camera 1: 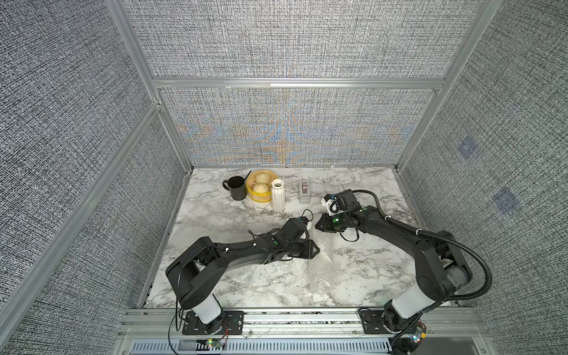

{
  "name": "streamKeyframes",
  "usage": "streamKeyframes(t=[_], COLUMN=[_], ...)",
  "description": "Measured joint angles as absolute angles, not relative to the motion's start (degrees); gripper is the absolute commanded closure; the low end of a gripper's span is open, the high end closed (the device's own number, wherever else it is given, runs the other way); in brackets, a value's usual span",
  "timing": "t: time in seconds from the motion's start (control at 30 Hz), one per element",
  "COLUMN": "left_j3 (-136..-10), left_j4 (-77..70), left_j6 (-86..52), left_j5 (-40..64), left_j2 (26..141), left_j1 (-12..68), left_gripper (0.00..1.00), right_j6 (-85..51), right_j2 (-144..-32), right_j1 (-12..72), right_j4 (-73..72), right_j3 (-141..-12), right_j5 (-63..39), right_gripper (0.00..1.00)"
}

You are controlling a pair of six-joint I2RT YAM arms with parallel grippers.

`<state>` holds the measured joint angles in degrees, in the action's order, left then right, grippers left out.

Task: Wrap vases in bubble wrap
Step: Wrap the vase in bubble wrap.

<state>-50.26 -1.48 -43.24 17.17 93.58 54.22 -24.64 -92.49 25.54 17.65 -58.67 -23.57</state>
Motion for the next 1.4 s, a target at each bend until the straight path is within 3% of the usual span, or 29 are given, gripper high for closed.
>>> streamKeyframes(t=[0.13, 0.43, 0.5, 0.8, 1.07, 1.3, 1.4], left_j3=[-51.5, -50.4, -51.5, -55.4, -58.5, -59.0, -58.2], left_j4=[1.7, 0.7, 1.2, 2.5, 5.8, 5.9, 4.1], left_j6=[-42.0, -44.2, -45.0, -40.1, -31.5, -28.3, -28.2], left_j5=[17.5, 15.0, 14.3, 11.8, 17.0, 22.9, 24.8], left_j2=[93.2, 87.2, 88.8, 94.4, 98.3, 101.0, 101.3], left_j1=[54.2, 54.2, 54.2, 53.5, 50.7, 49.1, 48.7], left_gripper=[0.46, 0.11, 0.08, 0.08, 0.11, 0.2, 0.3], right_j6=[-24.3, -25.2, -25.7, -26.3, -26.6, -26.6, -26.3], right_j2=[-92.7, -92.4, -92.5, -92.6, -92.5, -92.4, -92.4], right_j1=[25.6, 25.6, 25.6, 25.6, 25.6, 25.6, 25.6], right_j4=[16.2, 10.2, 9.5, 8.4, 8.3, 7.2, 7.2], right_j3=[-57.7, -54.0, -53.6, -52.8, -52.7, -52.1, -52.1], right_j5=[-22.9, -22.9, -22.7, -22.2, -22.1, -22.1, -22.1], right_gripper=[0.86, 0.86, 0.86, 0.86, 0.87, 0.86, 0.86])
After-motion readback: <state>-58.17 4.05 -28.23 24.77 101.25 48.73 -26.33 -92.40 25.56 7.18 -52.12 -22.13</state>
